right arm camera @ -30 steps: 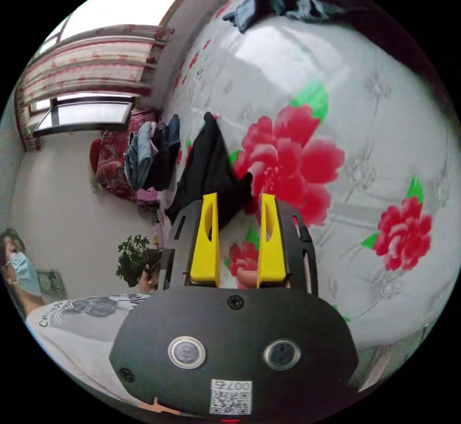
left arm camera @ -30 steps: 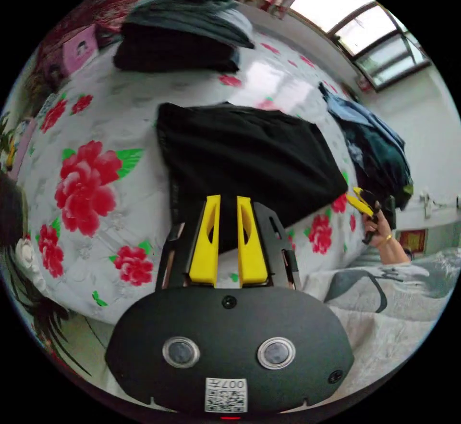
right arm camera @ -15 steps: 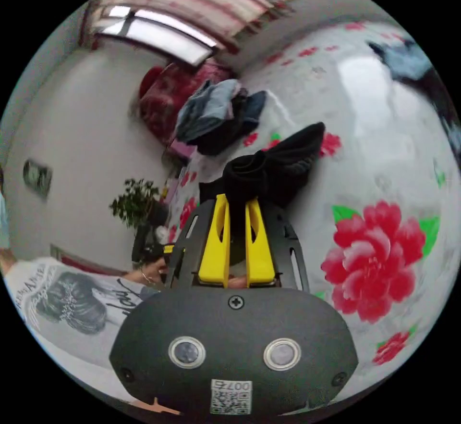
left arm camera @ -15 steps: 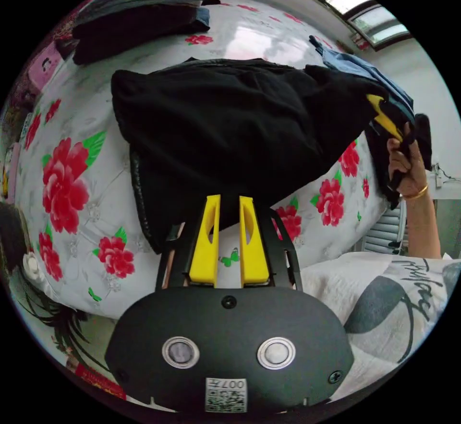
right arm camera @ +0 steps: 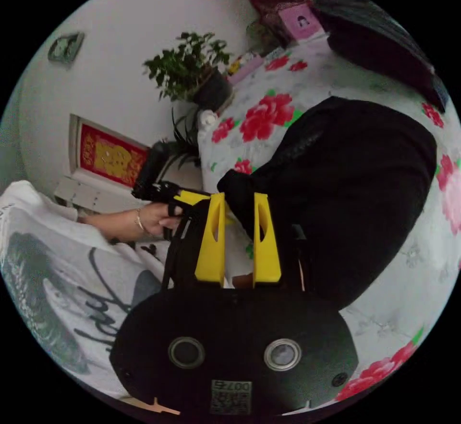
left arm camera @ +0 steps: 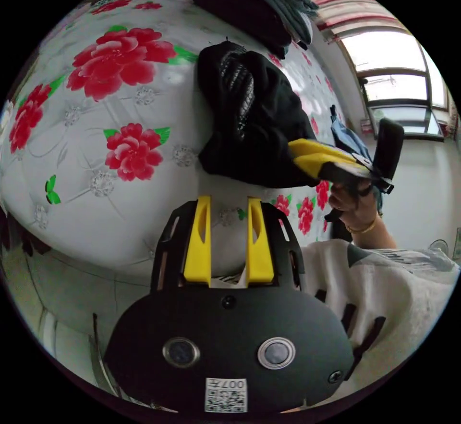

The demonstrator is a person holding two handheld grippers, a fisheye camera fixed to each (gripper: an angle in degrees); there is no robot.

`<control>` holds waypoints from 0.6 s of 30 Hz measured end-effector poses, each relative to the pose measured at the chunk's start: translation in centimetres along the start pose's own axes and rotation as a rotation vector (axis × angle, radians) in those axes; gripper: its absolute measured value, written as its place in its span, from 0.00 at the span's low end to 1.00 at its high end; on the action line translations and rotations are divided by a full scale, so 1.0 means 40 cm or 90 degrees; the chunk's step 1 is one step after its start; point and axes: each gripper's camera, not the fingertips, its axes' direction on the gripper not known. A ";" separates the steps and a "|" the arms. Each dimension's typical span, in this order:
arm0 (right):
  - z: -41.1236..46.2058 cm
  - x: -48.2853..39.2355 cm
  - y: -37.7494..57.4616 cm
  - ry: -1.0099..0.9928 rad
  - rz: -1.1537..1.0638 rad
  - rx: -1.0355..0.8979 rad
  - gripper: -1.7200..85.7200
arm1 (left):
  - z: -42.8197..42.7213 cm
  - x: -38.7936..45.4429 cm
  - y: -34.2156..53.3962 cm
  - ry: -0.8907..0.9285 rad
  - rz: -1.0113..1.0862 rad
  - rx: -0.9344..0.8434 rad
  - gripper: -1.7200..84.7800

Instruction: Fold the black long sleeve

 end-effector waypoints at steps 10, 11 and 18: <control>-0.228 0.407 0.168 -0.067 0.355 0.092 0.19 | 0.135 -0.013 -0.122 0.023 0.065 -0.080 0.14; -0.186 0.433 0.169 -0.119 0.372 0.066 0.19 | 0.145 -0.009 -0.126 0.001 0.070 -0.083 0.13; -0.261 0.450 0.270 -0.155 0.403 0.157 0.18 | 0.279 0.127 -0.152 -0.090 0.207 -0.177 0.06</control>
